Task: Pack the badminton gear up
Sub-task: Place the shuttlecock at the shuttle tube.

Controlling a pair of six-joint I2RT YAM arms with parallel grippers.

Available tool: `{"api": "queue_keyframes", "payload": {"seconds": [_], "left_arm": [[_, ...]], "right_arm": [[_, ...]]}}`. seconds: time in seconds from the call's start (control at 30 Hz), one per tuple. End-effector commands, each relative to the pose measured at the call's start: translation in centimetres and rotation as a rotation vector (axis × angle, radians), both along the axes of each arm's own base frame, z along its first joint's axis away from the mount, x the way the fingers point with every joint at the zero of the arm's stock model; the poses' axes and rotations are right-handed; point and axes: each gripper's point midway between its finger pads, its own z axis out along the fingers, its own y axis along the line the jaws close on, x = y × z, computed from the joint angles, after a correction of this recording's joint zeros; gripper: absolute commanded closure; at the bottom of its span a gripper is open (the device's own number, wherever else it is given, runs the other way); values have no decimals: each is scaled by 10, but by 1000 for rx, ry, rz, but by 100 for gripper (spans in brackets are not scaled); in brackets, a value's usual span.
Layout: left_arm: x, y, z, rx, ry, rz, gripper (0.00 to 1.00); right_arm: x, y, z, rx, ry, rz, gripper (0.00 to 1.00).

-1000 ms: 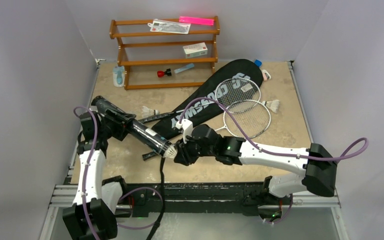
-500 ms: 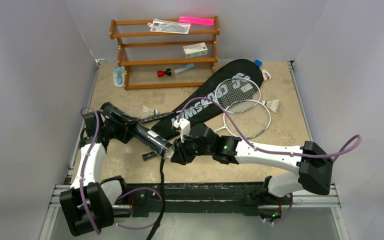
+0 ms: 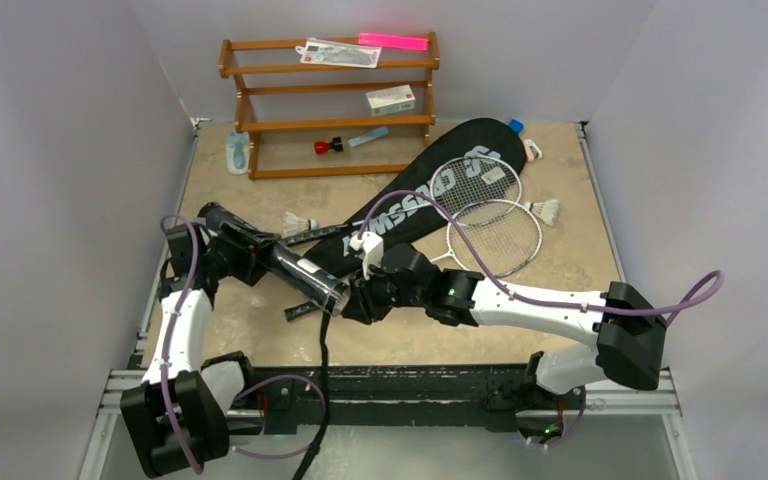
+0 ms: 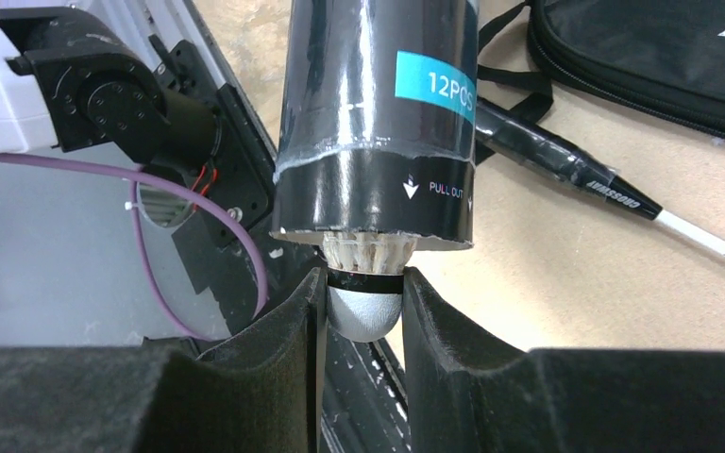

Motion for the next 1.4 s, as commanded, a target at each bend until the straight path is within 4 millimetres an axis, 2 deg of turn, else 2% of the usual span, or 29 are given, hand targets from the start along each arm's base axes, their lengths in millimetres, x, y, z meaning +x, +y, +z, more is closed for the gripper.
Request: {"api": "queue_keyframes", "payload": {"seconds": [0.0,0.07,0.2,0.33,0.53,0.67,0.77,0.9,1.0,1.07,1.23,1.37], "left_arm": [[0,-2,2,-15,-37,-8,46],[-1,-4,0,-34,-32,-10,47],[-3,-5,-3,-43,-14,-3,47],[-2,-7,-4,-77,17,-2,47],[4,-10,-14,-130,65,-18,49],[7,-8,-14,-133,64,-3,49],[8,-7,-12,-134,64,12,50],[9,-7,-7,-154,59,20,50],[11,-8,-3,-158,52,18,51],[11,-7,-1,-156,49,19,51],[10,-8,1,-153,45,17,51],[10,-8,1,-154,45,17,51]], "right_arm": [[24,10,34,99,-70,-88,73],[28,13,35,119,-77,-104,72],[31,16,34,135,-78,-119,58],[28,14,30,127,-70,-111,50],[23,-8,30,131,-90,-138,36],[22,-25,32,130,-111,-163,32],[20,-35,25,115,-105,-187,32],[13,-35,21,155,-84,-168,36],[14,-31,22,179,-104,-157,42],[9,-27,18,178,-81,-125,53],[3,-23,11,187,-61,-97,99],[4,-19,11,189,-59,-85,100]]}}
